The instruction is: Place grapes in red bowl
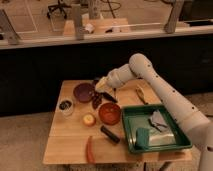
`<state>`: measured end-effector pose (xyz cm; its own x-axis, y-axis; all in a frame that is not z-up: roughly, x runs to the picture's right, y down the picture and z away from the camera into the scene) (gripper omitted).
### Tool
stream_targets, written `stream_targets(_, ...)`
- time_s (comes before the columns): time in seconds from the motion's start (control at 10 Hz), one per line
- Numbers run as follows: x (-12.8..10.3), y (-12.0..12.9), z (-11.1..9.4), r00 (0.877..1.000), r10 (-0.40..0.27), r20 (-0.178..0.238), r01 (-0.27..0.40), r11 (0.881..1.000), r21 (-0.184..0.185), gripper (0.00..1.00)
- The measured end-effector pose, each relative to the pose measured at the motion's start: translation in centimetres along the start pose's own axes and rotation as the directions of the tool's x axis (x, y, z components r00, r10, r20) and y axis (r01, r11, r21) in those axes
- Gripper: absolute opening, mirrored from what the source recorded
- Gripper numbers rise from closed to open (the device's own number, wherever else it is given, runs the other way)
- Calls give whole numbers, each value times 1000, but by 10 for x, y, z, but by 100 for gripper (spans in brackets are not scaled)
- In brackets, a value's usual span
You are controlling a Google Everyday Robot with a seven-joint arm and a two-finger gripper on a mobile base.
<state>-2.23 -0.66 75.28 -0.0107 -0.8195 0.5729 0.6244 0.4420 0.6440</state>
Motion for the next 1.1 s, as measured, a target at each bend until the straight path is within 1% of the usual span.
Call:
stream_targets(0.4,-8,8,-17,1000,13,-12,-13,1000,-12,0)
stream_targets(0.6,-10,18,-31,999,30,-33,-31,999,-15,0)
stream_targets(0.8,-10,25,-44,997,49,-57,-50,999,-9,0)
stream_targets(1.1,-12,33,-59,993,69,-93,-70,998,-8,0)
